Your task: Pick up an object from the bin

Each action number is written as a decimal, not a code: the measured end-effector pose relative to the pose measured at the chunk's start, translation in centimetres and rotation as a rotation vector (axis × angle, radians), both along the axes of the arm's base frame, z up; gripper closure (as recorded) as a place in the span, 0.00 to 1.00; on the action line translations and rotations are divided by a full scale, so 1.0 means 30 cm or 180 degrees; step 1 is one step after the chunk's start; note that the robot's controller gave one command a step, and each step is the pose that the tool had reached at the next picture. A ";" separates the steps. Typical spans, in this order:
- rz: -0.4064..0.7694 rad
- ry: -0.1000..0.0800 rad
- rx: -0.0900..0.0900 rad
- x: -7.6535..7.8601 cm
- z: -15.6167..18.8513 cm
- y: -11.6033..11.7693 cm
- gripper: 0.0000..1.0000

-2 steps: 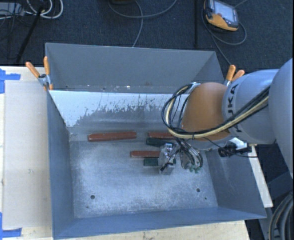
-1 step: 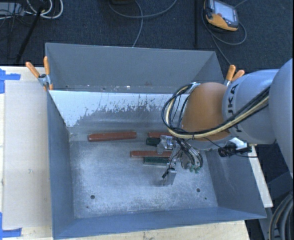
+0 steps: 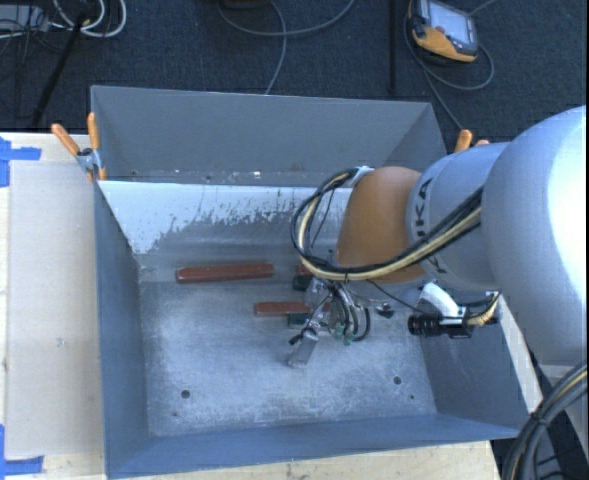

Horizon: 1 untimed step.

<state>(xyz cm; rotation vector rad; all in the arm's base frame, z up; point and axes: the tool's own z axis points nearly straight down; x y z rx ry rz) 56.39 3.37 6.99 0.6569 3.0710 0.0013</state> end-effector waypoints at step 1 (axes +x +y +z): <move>0.0011 -0.0010 -0.0006 0.005 0.010 -0.003 1.00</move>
Offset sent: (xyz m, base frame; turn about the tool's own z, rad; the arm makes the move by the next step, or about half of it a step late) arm 0.0000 0.0000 0.0000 0.0000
